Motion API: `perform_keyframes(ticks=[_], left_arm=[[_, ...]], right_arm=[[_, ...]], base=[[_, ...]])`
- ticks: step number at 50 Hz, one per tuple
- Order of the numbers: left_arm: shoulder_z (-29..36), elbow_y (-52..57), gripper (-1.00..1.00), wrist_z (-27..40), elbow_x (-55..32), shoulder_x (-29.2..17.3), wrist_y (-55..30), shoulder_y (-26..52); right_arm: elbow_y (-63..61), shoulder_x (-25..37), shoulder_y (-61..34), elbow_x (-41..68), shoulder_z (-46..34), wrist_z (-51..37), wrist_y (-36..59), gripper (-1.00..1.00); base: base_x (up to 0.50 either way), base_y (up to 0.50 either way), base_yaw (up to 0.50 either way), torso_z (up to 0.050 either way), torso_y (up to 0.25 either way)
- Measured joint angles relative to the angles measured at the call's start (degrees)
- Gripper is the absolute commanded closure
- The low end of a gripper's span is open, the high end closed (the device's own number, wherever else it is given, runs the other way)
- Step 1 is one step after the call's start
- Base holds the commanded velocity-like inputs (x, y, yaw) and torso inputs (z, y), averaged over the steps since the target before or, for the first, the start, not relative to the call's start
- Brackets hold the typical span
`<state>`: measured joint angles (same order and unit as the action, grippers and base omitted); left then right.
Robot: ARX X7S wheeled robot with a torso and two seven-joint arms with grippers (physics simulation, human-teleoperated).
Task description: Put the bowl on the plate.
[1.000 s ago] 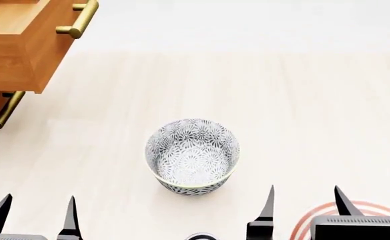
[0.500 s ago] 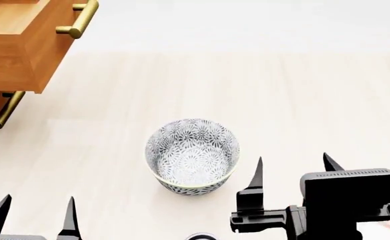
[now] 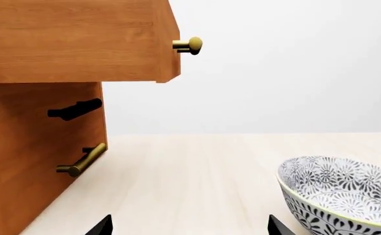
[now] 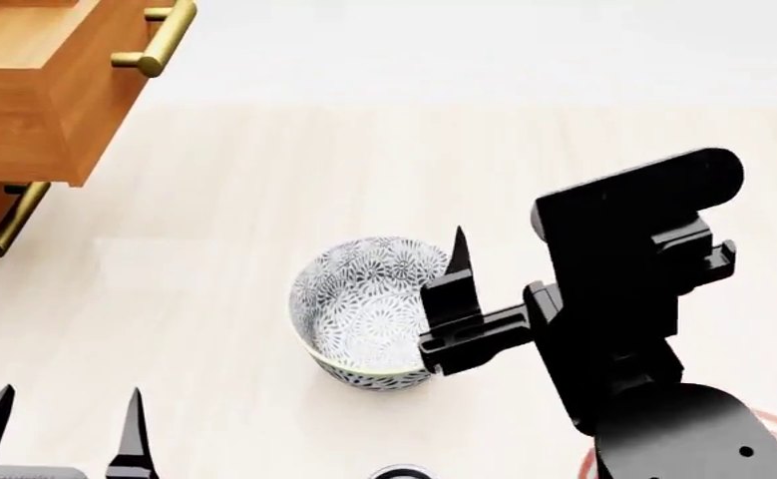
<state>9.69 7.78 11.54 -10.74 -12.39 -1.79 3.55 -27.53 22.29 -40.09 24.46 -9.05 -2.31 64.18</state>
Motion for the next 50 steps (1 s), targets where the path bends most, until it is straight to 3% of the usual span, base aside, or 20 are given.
perform_keyframes(ticks=[21,50], left_arm=[[0.2,1.0,-1.0,0.6,-0.7,-0.7,-0.4,-0.1],[1.0,-4.7,-1.0,0.5,-0.3,-0.5,6.4,-0.6]], right_arm=[[11.1,1.6,-15.8,4.2,-6.6,10.6,4.8,-1.0],[28.7,-1.2,-26.4,3.1,-19.1,20.5,2.7,-1.0]], base=[[0.0,0.0,0.0,0.0,0.0],[0.0,0.0,0.0,0.0,0.0]])
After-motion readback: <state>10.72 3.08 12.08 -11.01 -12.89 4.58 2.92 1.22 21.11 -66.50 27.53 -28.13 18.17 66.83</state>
